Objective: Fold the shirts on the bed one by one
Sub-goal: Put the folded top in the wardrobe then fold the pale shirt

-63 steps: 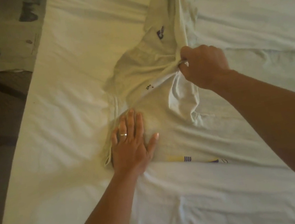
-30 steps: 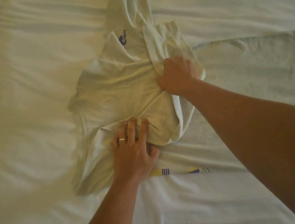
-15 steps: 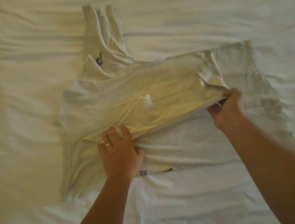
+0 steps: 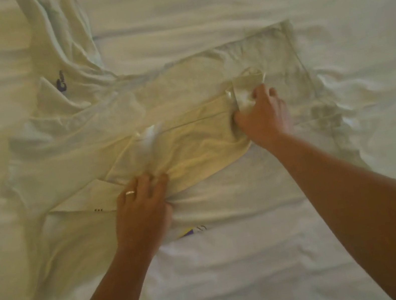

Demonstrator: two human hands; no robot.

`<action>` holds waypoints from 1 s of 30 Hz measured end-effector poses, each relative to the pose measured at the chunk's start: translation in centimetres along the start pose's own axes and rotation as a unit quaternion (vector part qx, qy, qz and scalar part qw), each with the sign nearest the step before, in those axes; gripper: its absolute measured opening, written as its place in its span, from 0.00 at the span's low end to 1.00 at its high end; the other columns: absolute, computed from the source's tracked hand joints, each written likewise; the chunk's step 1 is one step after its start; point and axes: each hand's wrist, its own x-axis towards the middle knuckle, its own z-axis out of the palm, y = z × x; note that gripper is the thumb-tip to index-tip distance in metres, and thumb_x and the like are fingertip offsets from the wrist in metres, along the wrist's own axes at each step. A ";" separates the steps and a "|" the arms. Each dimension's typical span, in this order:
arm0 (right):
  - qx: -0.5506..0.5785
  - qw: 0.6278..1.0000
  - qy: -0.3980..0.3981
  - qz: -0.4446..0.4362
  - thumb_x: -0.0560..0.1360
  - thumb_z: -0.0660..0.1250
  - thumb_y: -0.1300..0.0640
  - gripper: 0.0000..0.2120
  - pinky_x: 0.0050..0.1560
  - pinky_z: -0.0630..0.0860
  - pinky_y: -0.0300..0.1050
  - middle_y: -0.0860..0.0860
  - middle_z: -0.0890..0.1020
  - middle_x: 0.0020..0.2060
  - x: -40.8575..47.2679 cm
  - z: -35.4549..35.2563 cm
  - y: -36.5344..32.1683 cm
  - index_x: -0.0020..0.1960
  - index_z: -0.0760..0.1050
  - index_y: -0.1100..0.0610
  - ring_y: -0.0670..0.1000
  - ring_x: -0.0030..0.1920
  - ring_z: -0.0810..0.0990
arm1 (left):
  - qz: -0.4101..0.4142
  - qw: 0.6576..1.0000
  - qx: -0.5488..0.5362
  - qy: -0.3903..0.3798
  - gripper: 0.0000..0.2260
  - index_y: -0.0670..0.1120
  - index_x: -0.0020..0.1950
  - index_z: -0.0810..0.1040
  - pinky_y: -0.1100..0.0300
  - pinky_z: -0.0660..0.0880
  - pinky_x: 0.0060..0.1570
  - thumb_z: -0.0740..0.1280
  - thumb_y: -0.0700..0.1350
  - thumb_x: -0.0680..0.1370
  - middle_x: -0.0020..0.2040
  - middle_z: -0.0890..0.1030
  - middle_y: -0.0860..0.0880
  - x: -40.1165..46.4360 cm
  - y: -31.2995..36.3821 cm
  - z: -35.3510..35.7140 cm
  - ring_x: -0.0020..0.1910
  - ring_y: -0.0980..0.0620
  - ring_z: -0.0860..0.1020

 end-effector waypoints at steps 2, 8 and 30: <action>-0.034 0.999 -0.036 -0.015 0.73 0.67 0.43 0.24 0.50 0.70 0.51 0.55 0.78 0.56 1.0 0.4 0.2 0.63 0.72 0.56 0.61 0.57 0.78 | -0.032 0.998 -0.035 -0.038 0.21 0.48 0.62 0.79 0.45 0.78 0.44 0.61 0.48 0.71 0.58 0.78 0.41 0.9 0.3 0.3 0.52 0.36 0.78; 0.024 0.997 -0.048 -0.048 0.78 0.61 0.53 0.09 0.39 0.68 0.46 0.52 0.78 0.39 2.6 0.1 1.4 0.46 0.75 0.57 0.55 0.41 0.76 | -0.057 0.993 -0.001 -0.102 0.19 0.48 0.58 0.80 0.48 0.76 0.33 0.66 0.53 0.70 0.49 0.77 0.41 3.2 1.5 -0.6 0.42 0.36 0.78; 0.495 0.810 0.074 0.305 0.76 0.69 0.57 0.01 0.38 0.84 0.50 0.56 0.82 0.45 -2.7 -6.3 10.7 0.47 0.79 0.55 0.54 0.44 0.83 | 0.063 0.995 -0.075 0.012 0.21 0.44 0.68 0.80 0.34 0.69 0.63 0.60 0.45 0.77 0.68 0.75 0.37 -0.7 1.4 -2.3 0.66 0.32 0.73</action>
